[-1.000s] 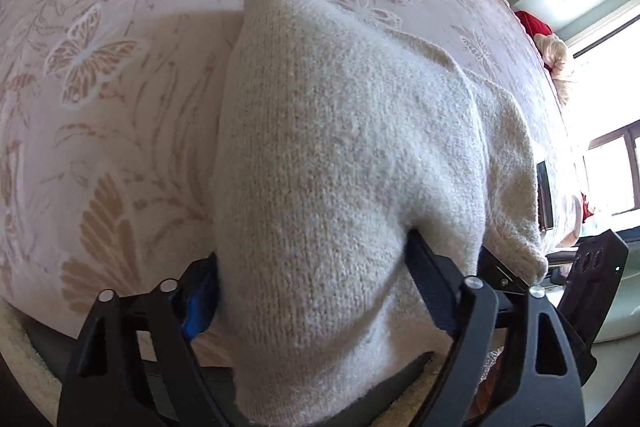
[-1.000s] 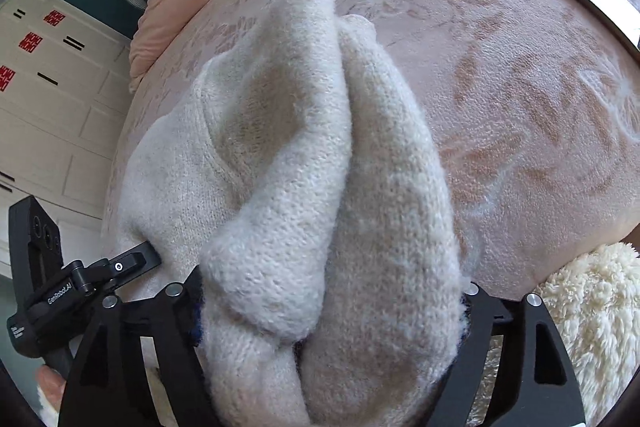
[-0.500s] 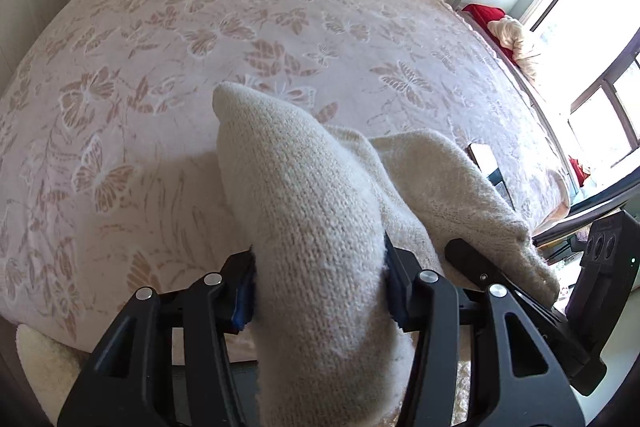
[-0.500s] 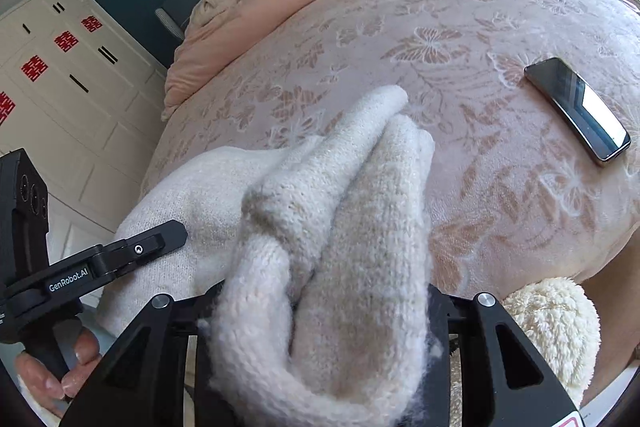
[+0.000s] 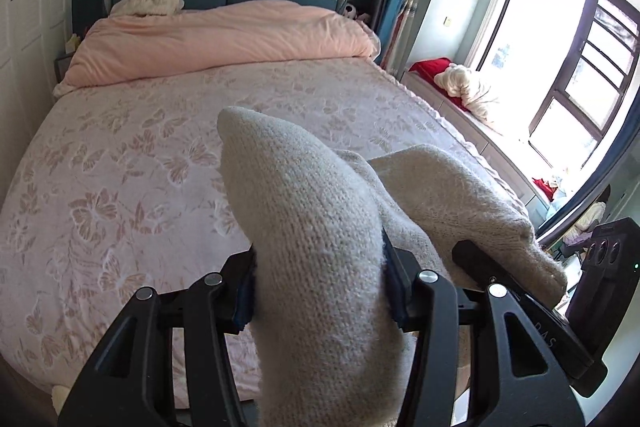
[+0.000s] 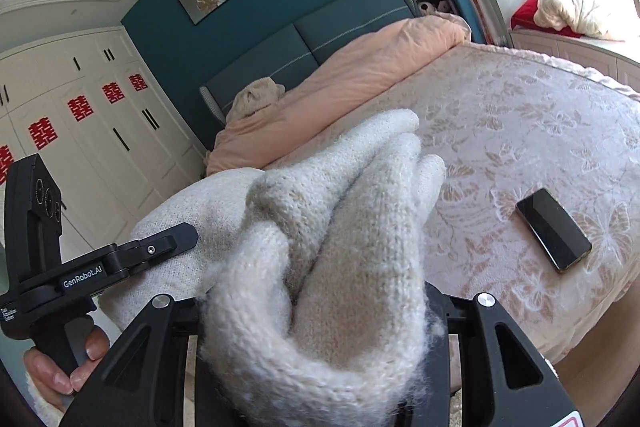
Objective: Fold small clothes
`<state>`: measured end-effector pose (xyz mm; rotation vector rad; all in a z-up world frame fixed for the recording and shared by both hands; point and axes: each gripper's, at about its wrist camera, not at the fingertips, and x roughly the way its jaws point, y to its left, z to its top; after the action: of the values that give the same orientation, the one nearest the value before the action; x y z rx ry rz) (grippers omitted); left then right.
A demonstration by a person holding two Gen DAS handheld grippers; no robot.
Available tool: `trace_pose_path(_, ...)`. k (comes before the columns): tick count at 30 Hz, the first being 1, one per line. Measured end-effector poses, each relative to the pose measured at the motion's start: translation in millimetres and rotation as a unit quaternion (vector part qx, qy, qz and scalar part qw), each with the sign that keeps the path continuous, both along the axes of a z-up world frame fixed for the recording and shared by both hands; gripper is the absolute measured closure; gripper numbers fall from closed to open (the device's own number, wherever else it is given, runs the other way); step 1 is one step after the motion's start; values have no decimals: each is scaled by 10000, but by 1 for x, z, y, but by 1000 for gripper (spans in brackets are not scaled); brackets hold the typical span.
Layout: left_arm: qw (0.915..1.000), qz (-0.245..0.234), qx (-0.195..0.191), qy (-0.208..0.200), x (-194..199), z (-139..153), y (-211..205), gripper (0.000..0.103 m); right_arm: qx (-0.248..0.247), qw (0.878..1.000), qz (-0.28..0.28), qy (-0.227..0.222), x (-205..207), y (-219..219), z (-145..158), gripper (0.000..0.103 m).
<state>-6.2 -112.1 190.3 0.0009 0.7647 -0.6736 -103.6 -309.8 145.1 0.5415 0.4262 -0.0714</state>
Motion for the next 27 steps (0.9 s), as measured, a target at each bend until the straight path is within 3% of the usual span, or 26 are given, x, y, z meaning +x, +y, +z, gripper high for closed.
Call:
trace_pose_path(11, 9901, 185, -500, -1298, -15, 101, 58, 54, -888, 9861, 241, -1381, 0, 63, 110, 65)
trace_pose_path(19, 9781, 501, -577, -1934, -9, 142, 111, 54, -1050, 9761, 582, -1810, 31, 115, 144, 65)
trace_pose_path(23, 9762, 686, -408, -2018, 13, 132, 135, 53, -702, 9829, 778, -1512, 69, 128, 123, 65)
trace_pose_path(25, 9809, 820, -238, -1747, 35, 104, 146, 50, -475, 9896, 761, -1127, 94, 130, 87, 63)
trace_pose_path(27, 9900, 819, -212, -1131, 64, 56, 161, 42, -322, 9949, 841, -462, 121, 130, 26, 55)
